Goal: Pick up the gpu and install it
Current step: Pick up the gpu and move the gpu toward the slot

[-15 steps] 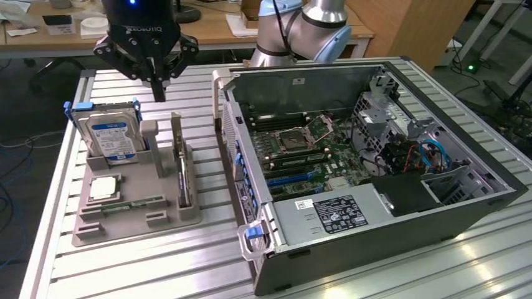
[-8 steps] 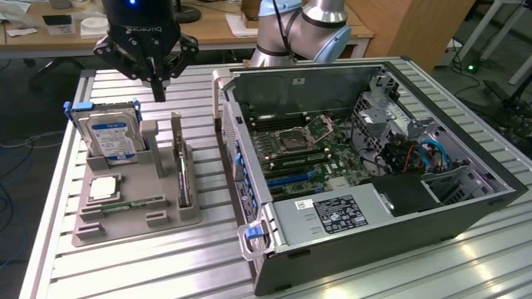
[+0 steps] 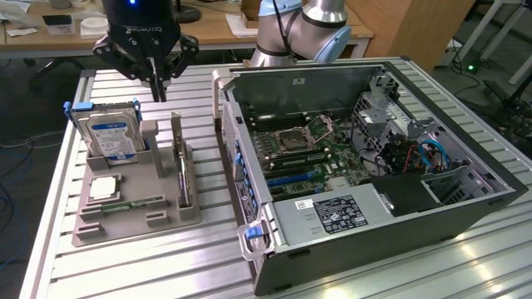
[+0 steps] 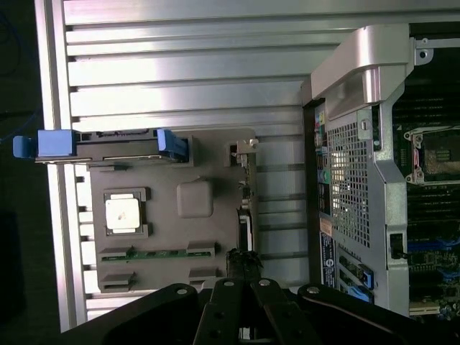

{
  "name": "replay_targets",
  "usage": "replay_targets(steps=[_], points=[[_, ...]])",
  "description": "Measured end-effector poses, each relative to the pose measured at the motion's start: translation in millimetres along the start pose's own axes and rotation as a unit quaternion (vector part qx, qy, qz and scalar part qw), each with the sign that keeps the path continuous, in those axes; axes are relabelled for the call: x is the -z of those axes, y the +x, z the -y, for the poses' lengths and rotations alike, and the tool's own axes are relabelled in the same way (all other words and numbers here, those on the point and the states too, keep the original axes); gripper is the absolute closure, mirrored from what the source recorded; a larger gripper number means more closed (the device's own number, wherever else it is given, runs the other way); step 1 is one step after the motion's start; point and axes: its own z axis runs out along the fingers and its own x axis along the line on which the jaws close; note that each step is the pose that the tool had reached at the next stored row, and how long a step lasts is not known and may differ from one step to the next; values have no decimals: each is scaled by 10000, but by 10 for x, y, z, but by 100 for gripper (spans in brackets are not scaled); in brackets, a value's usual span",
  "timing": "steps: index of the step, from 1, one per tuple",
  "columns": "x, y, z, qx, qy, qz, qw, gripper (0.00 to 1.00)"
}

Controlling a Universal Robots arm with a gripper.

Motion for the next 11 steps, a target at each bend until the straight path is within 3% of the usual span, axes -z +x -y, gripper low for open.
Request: replay_targets(steps=[2,5,8,10,11], points=[[0,0,0,0,0,0,10000,77],[0,0,0,0,0,0,10000,71],[0,0,0,0,0,0,10000,53],[0,0,0,0,0,0,10000,53],[0,0,0,0,0,0,10000,47]])
